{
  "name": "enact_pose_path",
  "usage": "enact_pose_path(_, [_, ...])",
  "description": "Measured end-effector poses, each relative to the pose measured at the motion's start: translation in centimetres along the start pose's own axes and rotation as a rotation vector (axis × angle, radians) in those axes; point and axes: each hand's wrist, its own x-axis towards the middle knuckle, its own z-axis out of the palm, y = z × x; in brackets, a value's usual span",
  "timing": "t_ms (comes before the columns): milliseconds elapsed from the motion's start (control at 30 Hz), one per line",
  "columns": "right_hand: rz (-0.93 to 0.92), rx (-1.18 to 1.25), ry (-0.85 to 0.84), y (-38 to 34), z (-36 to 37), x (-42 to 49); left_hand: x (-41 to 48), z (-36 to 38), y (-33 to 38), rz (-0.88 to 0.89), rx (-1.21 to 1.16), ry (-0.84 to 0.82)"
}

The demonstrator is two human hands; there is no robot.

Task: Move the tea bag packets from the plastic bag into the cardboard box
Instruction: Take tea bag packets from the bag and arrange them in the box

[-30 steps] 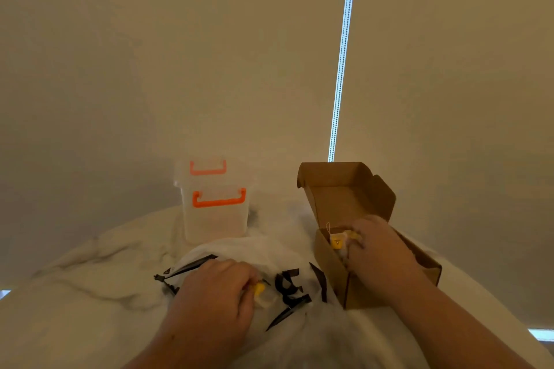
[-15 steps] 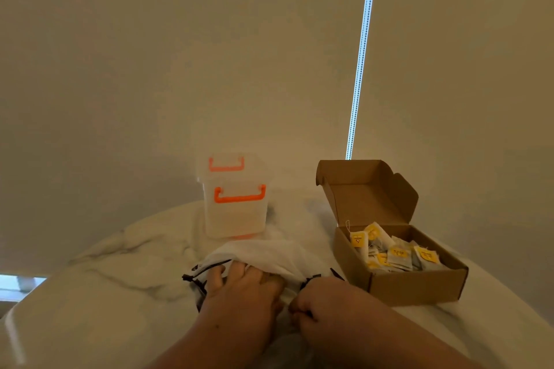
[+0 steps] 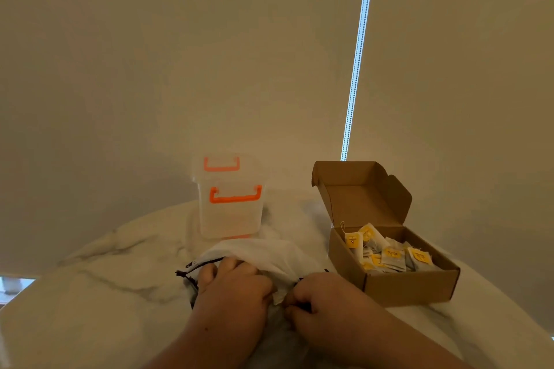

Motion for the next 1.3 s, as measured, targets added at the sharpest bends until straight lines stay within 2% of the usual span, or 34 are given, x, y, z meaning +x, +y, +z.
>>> enact_pose_path(133, [0.088,0.252,0.211,1.0,-0.1,-0.2,-0.1,0.1,-0.8,0.127,-0.047,0.115])
enact_pose_path(200, [0.12,0.374,0.261,1.3,0.0,-0.3,-0.2,0.2,-1.0,0.176,-0.096,0.156])
enact_pose_path(333, [0.126,0.574,0.236,1.6,0.0,-0.5,0.0,0.0,-1.2,0.291,-0.175,0.292])
enact_pose_path(567, [0.152,0.968,0.239,1.2,-0.9,-0.9,-0.1,-0.6,-1.1,0.359,-0.318,0.381])
enact_pose_path(800, [0.168,1.154,0.192,0.7,-1.5,-1.3,-0.6,-1.3,-1.0,0.401,-0.336,0.469])
enact_pose_path(967, [0.218,1.034,0.353,0.7,-3.0,-2.0,-0.8,-1.9,-0.5,0.312,-0.434,0.472])
enact_pose_path(1100, [0.315,0.531,0.661,4.4,-5.2,-2.4,-0.9,-1.7,-1.0,0.225,-0.414,0.328])
enact_pose_path(1167, [0.342,0.416,0.785,6.7,-5.9,-2.2,-1.0,-1.9,-1.2,0.145,-0.388,0.241])
enact_pose_path(1233, [0.404,0.299,0.775,9.0,-5.9,-1.7,-1.0,-2.2,-1.3,0.082,-0.351,0.185])
enact_pose_path(1300, [0.484,0.16,0.558,10.5,-5.5,-0.9,-0.8,-2.2,-1.5,0.053,-0.268,0.154])
